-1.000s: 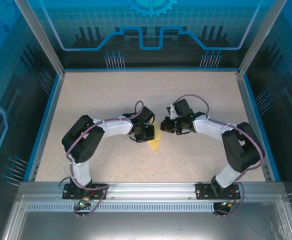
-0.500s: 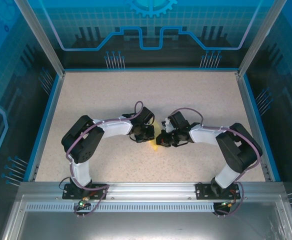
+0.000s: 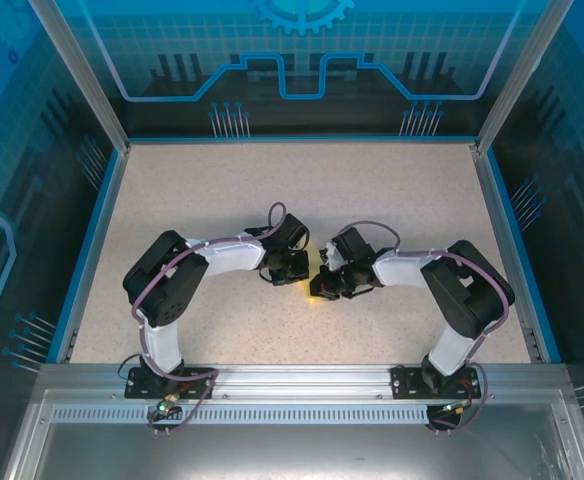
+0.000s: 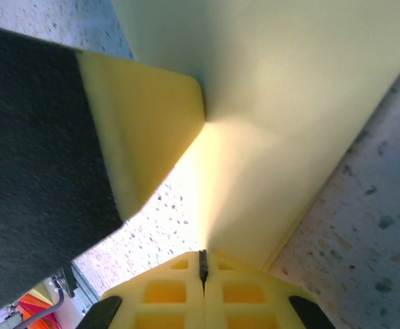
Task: Fold a paper plane with a square sheet of paper (pick it up from the middle)
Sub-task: Third fold the triangle at the center of the table.
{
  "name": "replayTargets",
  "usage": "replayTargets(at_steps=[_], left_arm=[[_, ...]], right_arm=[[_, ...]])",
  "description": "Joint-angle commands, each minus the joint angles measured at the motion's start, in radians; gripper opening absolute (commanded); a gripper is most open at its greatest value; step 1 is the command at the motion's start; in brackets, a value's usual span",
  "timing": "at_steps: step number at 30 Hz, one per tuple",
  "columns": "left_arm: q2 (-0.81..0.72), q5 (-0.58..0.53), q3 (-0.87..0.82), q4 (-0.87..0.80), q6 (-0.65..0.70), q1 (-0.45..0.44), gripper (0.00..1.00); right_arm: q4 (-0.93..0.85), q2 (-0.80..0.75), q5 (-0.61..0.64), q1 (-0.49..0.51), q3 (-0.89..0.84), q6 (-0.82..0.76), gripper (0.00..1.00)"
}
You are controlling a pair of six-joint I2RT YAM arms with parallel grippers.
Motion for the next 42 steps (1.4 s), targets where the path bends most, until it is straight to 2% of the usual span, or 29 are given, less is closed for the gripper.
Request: replayTargets(at_steps=[1, 10, 17, 25, 30, 37, 42], left_arm=[[0.081, -0.085, -0.067, -0.133, -0.010, -0.011, 0.00], [0.083, -0.096, -0.070, -0.138, -0.017, -0.012, 0.00], [0.085, -0.097, -0.072, -0.135, -0.018, -0.011, 0.00], [0.083, -0.096, -0.067, -0.134, -0.017, -0.011, 0.00], [0.083, -0.096, -0.067, -0.134, -0.016, -0.013, 0.00], [0.085, -0.099, -0.061, -0.138, -0.012, -0.011, 0.00], [0.083, -0.099, -0.061, -0.137, -0.012, -0.013, 0.00]], right_arm=[[-0.015, 0.015, -0.030, 0.019, -0.031, -0.019, 0.00], [-0.074, 0.015, -0.021, 0.027, -0.048, -0.060, 0.00], [-0.092, -0.076, -0.009, 0.030, -0.016, -0.074, 0.00], [-0.111, 0.017, -0.001, 0.055, 0.000, -0.107, 0.00], [-0.136, -0.011, 0.000, 0.056, -0.033, -0.108, 0.00], [-0.180, -0.165, 0.027, 0.017, -0.005, -0.116, 0.00], [-0.141, -0.092, 0.037, -0.013, 0.049, -0.107, 0.00]])
